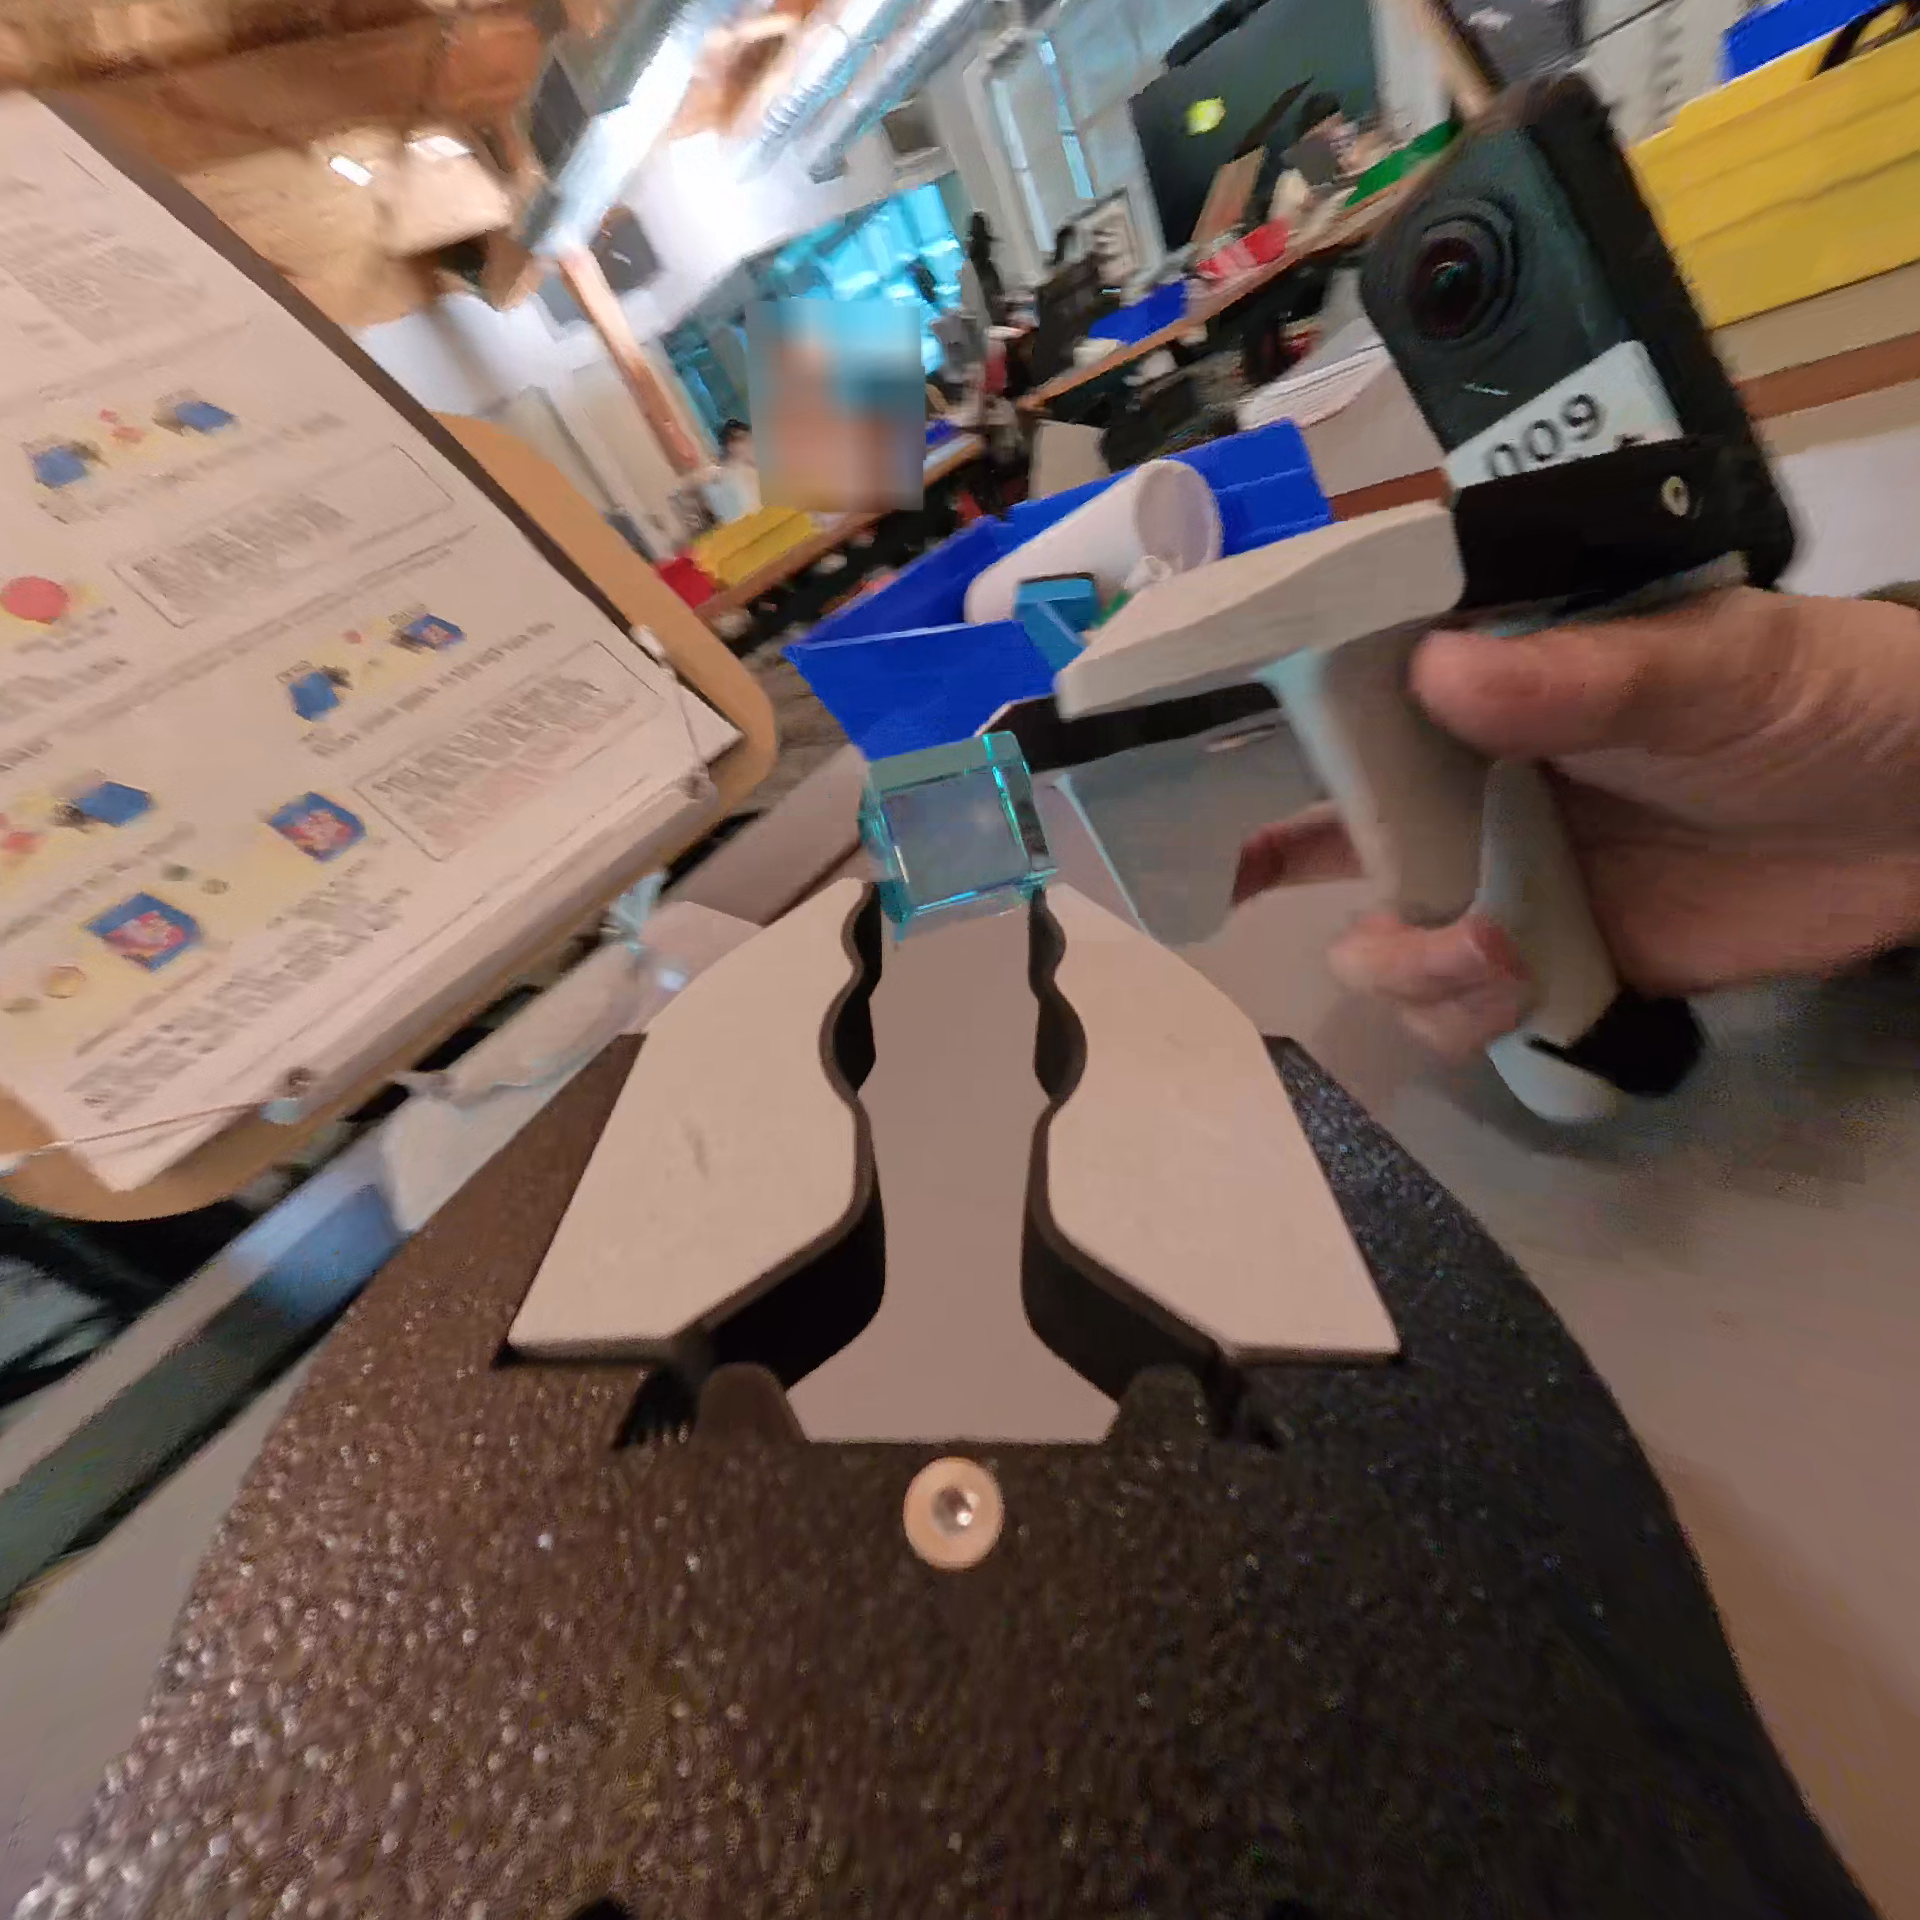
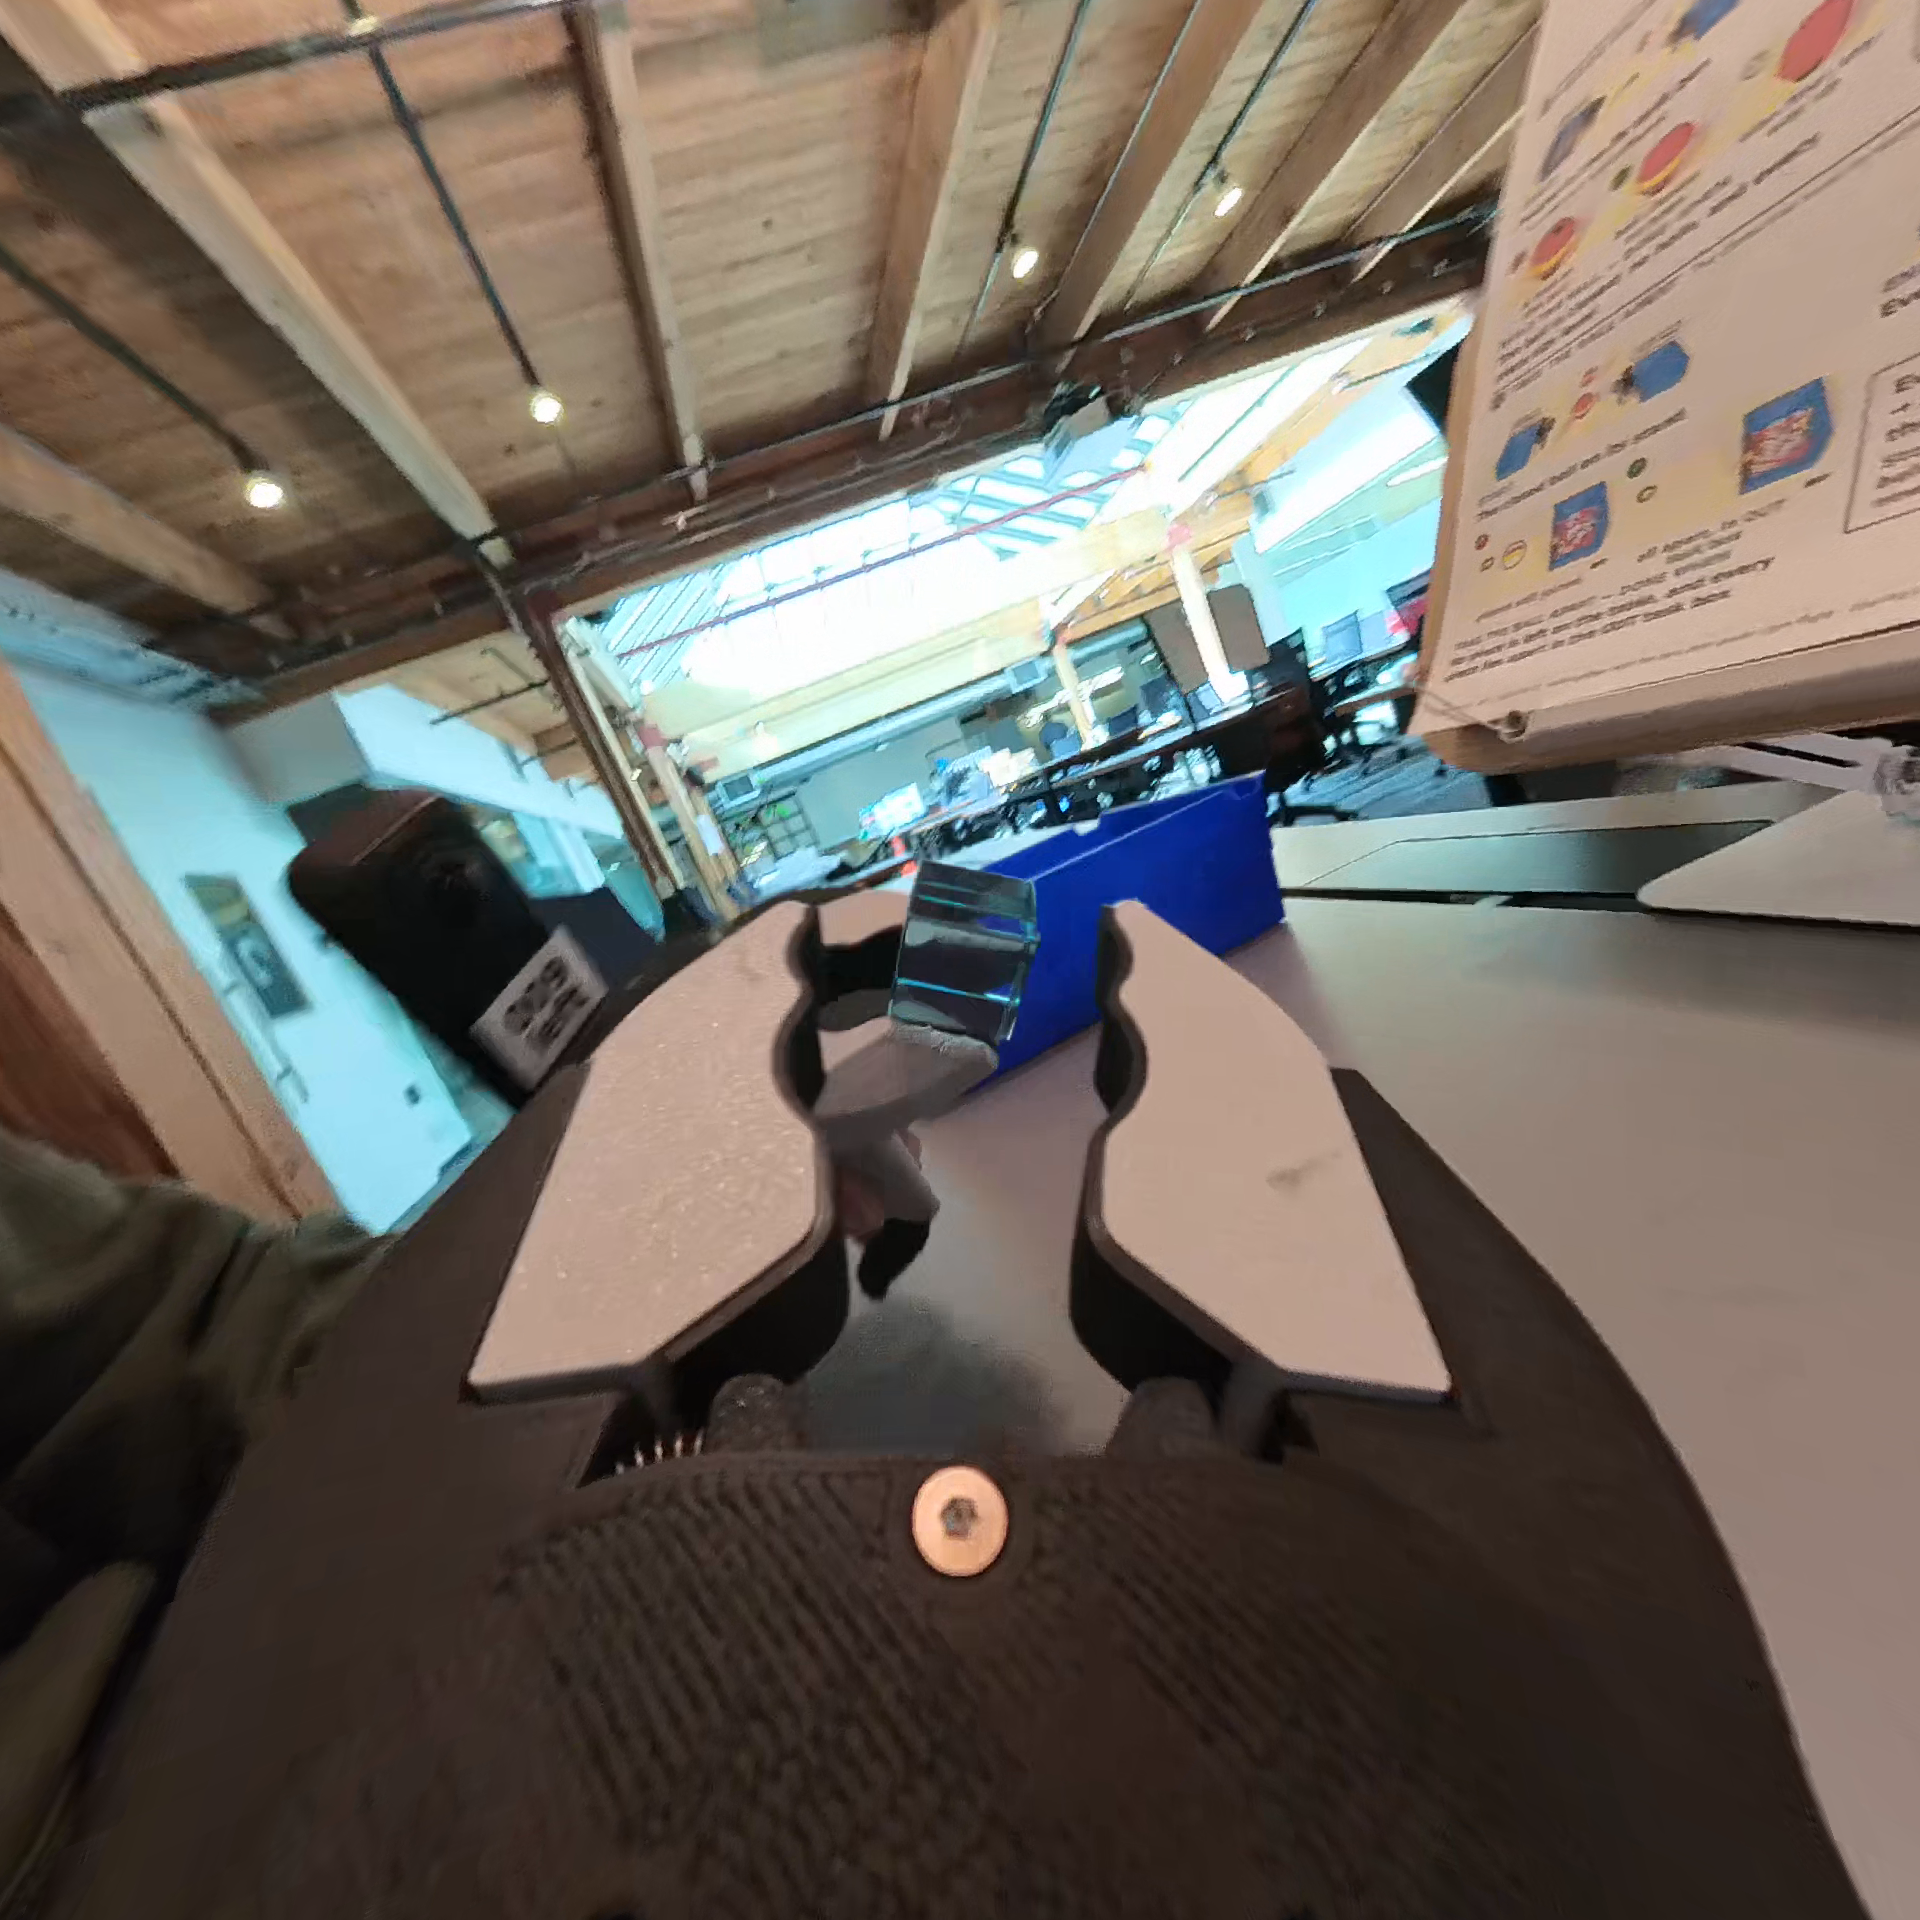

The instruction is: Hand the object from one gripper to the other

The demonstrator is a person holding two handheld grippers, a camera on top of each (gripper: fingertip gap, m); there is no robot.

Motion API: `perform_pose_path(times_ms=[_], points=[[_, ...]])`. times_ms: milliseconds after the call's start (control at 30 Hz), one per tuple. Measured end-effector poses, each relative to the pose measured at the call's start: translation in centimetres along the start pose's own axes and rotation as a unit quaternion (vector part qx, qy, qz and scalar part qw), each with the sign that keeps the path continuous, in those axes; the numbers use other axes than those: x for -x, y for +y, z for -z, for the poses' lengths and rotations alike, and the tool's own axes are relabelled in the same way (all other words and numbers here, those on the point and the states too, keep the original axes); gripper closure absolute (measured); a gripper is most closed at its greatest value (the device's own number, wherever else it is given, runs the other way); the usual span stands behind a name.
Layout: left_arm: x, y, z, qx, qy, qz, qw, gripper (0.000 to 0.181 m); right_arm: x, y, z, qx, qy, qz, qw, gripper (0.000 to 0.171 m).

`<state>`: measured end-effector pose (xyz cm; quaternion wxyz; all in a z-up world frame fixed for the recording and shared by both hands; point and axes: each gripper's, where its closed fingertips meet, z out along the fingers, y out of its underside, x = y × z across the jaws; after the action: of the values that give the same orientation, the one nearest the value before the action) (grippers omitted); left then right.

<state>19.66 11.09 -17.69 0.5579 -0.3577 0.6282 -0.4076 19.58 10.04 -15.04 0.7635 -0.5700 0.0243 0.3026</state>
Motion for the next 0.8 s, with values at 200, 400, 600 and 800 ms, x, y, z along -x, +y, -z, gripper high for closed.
perform_pose_path(times_ms=[200,400,600,800], points=[[-3.9,0.7,2.9,0.010,0.303,0.107,0.947,0.155,1.5,2.3,1.3,0.126,-0.091,0.087,0.984,0.107],[-3.6,2.0,3.6,0.035,0.293,-0.002,0.955,0.155,0.8,4.8,0.6,0.204,-0.034,-0.130,0.970,0.103],[-3.6,4.1,2.6,0.092,0.241,-0.164,0.952,0.155,0.5,7.3,0.9,0.226,-0.041,-0.314,0.921,0.111],[-3.7,5.2,2.1,0.125,0.226,-0.199,0.945,0.155,0.2,8.1,1.0,0.258,-0.028,-0.267,0.928,0.142]])
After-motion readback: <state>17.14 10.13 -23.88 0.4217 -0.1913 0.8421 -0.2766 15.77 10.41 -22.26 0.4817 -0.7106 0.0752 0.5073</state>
